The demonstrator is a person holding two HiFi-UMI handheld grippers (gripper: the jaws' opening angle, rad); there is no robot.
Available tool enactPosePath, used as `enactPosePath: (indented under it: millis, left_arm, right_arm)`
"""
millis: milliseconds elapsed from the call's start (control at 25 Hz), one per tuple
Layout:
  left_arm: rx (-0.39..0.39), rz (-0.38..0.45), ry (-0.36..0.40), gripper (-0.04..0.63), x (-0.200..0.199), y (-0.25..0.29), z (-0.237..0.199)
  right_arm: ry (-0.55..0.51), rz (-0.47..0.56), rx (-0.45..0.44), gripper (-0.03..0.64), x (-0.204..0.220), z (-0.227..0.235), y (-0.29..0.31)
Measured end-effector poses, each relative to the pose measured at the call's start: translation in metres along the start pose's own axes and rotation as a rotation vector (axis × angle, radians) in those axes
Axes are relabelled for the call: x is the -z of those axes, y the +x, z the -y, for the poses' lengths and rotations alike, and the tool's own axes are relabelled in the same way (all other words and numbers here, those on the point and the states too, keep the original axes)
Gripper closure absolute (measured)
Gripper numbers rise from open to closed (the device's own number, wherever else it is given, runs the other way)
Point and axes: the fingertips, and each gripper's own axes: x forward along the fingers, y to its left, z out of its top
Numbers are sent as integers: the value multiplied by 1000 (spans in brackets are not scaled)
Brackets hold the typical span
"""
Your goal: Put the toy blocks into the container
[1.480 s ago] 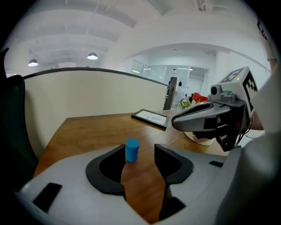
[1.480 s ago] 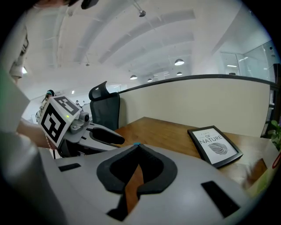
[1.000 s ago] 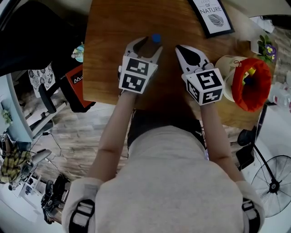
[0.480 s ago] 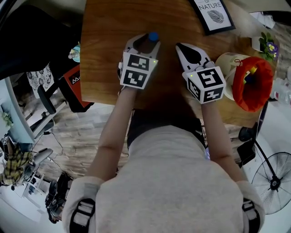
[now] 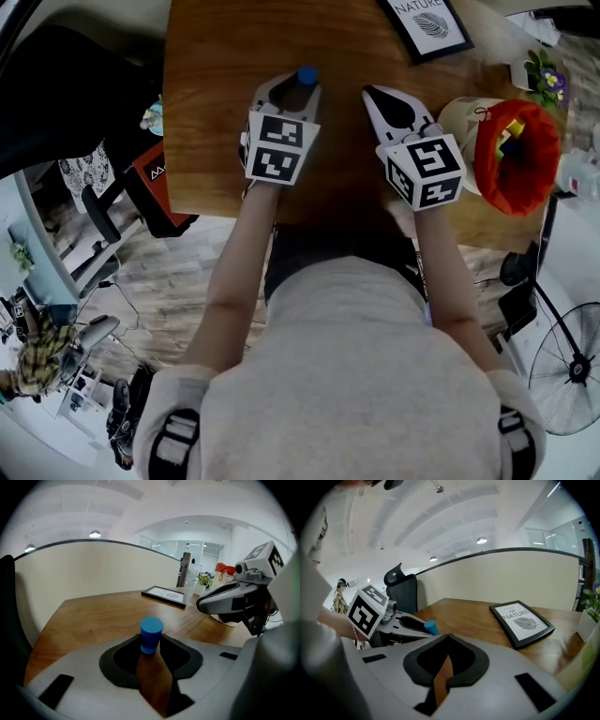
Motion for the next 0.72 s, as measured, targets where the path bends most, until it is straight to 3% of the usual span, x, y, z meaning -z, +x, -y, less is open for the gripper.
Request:
enactPosePath:
  millis: [360, 720]
  left_arm:
    - [23, 74, 30, 456, -20, -27, 25]
    - [66, 143, 110, 456, -45, -59, 71]
  right_arm:
    - [-4, 45, 31, 606, -3, -8, -30]
    - [-13, 138, 84, 606, -14, -12, -82]
